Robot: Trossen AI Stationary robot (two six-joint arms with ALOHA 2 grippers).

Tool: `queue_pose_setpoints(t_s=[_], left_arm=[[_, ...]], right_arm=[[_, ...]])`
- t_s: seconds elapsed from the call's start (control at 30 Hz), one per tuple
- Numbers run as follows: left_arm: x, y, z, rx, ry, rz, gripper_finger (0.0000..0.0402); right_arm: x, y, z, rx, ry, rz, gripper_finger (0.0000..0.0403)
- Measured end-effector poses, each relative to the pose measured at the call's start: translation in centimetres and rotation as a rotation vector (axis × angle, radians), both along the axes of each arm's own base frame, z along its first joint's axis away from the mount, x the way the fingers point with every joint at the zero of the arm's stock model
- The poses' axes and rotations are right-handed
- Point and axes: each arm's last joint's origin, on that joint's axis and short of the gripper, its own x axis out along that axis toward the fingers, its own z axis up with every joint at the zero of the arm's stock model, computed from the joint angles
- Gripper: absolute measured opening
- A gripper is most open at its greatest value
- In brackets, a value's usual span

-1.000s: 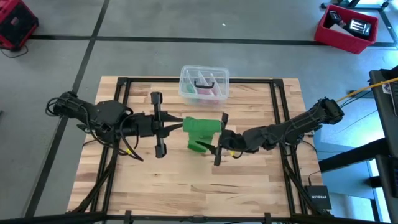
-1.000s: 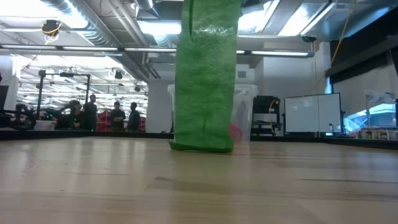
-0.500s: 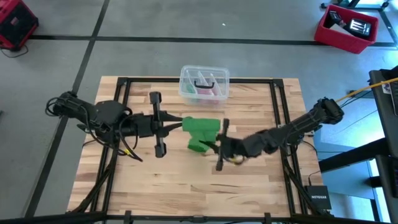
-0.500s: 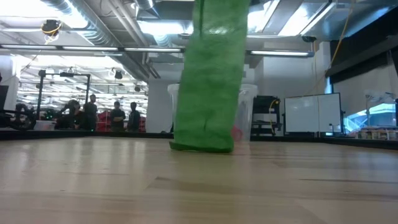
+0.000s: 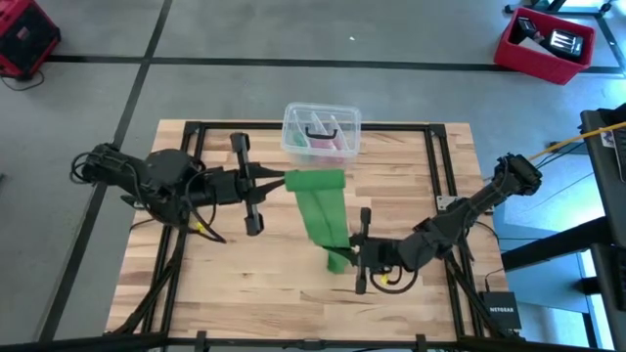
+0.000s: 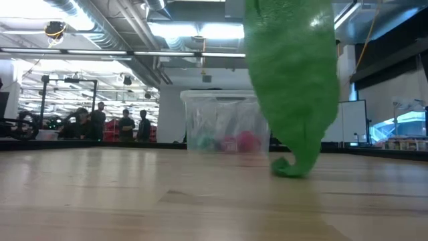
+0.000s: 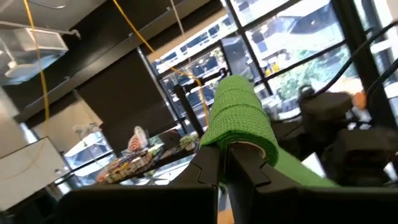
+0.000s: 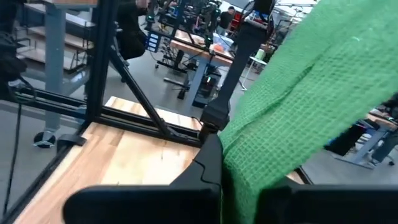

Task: Roll bandage
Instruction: Roll the green bandage

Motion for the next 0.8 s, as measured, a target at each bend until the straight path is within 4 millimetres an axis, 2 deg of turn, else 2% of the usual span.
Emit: queue_pose_setpoints(t_s=[0.27,0.43,0.63,0.8], left_arm=[[0.8,1.4,-0.2,0.100,0.040,0.178,0.0002],[1.1,2.1,-0.7,0.154,0.061,0.219,0.0002],[1.9,2.6,-2.8,0.266,0.162,0.291,0.0002],[2.6,2.5,-5.0,0.296,0.229,0.300,0.0002]], right_arm=[[-1.2,1.8,0.4,0.036,-0.022,0.071,0.0002],[-2.1,3.2,2.3,0.058,-0.051,0.121,0.0002],[-3.3,4.5,5.1,0.082,-0.108,0.176,0.0001],[-3.7,4.7,6.9,0.108,-0.144,0.171,0.0001]])
